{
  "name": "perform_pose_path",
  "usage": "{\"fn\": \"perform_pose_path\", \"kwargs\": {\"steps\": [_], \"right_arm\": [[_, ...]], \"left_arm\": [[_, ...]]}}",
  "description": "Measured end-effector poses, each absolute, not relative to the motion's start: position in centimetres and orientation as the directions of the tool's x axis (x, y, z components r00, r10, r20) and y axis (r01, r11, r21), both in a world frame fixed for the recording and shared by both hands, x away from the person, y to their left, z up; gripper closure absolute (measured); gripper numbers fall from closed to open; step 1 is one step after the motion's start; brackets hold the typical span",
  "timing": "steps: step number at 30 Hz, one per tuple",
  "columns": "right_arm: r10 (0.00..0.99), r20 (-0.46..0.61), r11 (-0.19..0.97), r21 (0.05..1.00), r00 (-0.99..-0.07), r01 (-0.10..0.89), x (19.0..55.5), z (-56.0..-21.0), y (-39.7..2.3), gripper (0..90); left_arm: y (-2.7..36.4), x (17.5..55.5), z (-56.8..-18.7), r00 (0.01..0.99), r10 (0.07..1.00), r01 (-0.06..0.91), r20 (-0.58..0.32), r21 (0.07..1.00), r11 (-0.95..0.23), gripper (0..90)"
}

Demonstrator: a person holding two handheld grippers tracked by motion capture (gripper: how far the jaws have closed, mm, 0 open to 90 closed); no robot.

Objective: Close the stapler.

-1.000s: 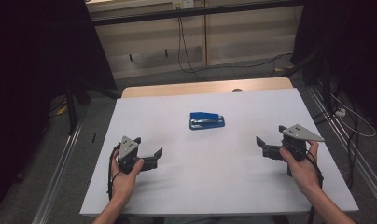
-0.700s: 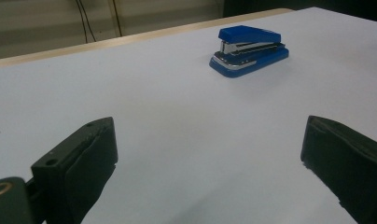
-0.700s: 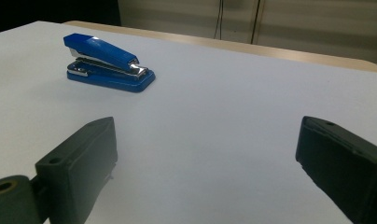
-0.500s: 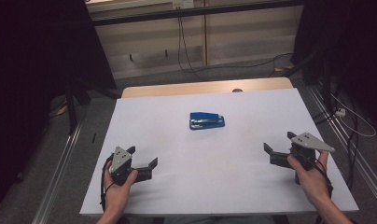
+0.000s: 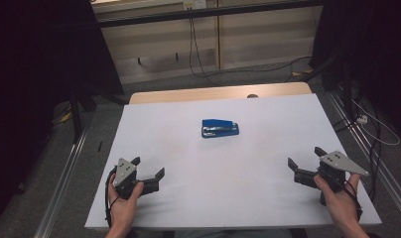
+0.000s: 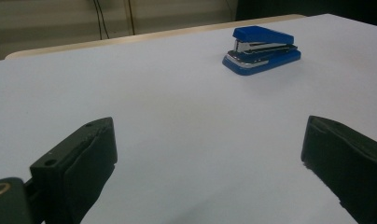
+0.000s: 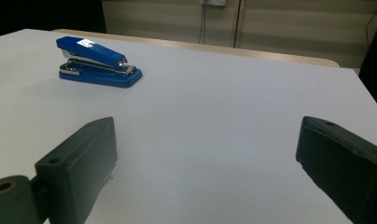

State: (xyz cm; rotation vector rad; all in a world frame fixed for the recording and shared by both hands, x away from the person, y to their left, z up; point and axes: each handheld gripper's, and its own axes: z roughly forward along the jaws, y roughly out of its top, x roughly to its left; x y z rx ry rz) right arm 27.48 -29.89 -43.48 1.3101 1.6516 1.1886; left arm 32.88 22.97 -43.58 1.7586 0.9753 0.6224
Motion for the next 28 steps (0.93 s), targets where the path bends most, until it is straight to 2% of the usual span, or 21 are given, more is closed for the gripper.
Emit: {"fn": "perform_pose_path", "kwargs": {"steps": [5, 7, 11, 16, 28], "right_arm": [[0.974, 0.015, 0.062, 0.942, -0.227, 0.329, 26.9, -43.7, -30.5, 5.2], [0.975, 0.017, 0.058, 0.943, -0.223, 0.328, 26.8, -43.8, -30.8, 5.1], [0.974, 0.023, 0.056, 0.940, -0.227, 0.337, 26.5, -44.2, -30.8, 4.8], [0.976, 0.044, 0.033, 0.938, -0.213, 0.346, 26.8, -44.3, -30.9, 4.5], [0.974, 0.021, 0.055, 0.943, -0.225, 0.328, 27.4, -44.2, -30.7, 3.5]], "left_arm": [[23.0, 32.7, -43.5, 0.557, 0.830, 0.334, -0.042, 0.926, -0.178, 3.6], [22.9, 32.6, -43.5, 0.560, 0.828, 0.326, -0.015, 0.923, -0.204, 3.6], [23.0, 32.6, -43.4, 0.557, 0.831, 0.319, -0.016, 0.927, -0.196, 3.6], [22.9, 32.6, -43.4, 0.566, 0.824, 0.322, -0.028, 0.927, -0.190, 3.6], [22.7, 32.9, -43.5, 0.569, 0.821, 0.325, -0.034, 0.927, -0.187, 3.6]]}}
